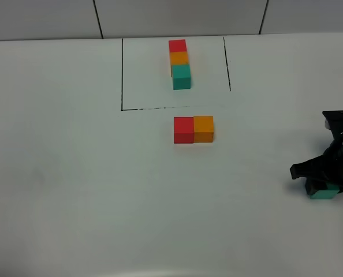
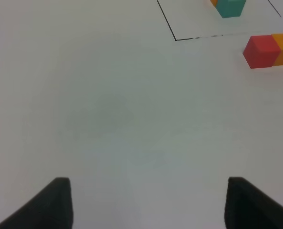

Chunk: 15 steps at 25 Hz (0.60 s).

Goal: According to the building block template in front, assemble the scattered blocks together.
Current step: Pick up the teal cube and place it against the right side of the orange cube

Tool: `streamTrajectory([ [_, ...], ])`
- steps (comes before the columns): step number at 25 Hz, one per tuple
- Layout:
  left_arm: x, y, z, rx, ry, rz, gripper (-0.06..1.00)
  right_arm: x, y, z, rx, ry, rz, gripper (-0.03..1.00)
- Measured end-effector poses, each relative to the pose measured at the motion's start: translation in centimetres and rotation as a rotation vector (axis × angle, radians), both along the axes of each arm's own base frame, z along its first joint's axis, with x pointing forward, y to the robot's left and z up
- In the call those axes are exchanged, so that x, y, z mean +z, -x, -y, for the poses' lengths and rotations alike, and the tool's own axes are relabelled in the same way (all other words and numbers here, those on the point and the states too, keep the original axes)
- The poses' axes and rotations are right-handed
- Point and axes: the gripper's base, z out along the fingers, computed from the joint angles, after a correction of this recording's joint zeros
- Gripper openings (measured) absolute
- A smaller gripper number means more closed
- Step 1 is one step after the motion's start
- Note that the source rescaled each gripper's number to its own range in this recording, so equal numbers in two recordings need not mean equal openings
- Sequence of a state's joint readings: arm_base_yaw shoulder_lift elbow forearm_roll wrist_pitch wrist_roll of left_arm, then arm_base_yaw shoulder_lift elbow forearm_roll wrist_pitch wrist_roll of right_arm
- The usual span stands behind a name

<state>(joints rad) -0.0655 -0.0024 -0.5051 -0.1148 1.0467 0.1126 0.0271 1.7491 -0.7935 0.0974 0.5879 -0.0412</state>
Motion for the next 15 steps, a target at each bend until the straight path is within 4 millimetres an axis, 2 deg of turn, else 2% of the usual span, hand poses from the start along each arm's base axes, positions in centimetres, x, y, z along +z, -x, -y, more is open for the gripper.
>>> streamTrajectory([
  [4,0.0,0.0,0.0,0.0,0.0,0.0,0.42,0.5,-0.4,-0.2,0.037,0.01,0.0,0.01],
  [7,0.0,0.0,0.0,0.0,0.0,0.0,0.42,1.8,-1.2,-1.4,0.197,0.06,0.012,0.01],
  [11,0.0,0.0,0.0,0.0,0.0,0.0,0.42,4.1,-2.7,-4.0,0.612,0.194,0.054,0.01],
  [13,0.0,0.0,0.0,0.0,0.0,0.0,0.42,5.2,-3.7,-6.0,0.864,0.259,0.1,0.01],
  [15,0.0,0.0,0.0,0.0,0.0,0.0,0.42,6.0,-4.9,-7.6,1.025,0.295,0.135,0.01],
])
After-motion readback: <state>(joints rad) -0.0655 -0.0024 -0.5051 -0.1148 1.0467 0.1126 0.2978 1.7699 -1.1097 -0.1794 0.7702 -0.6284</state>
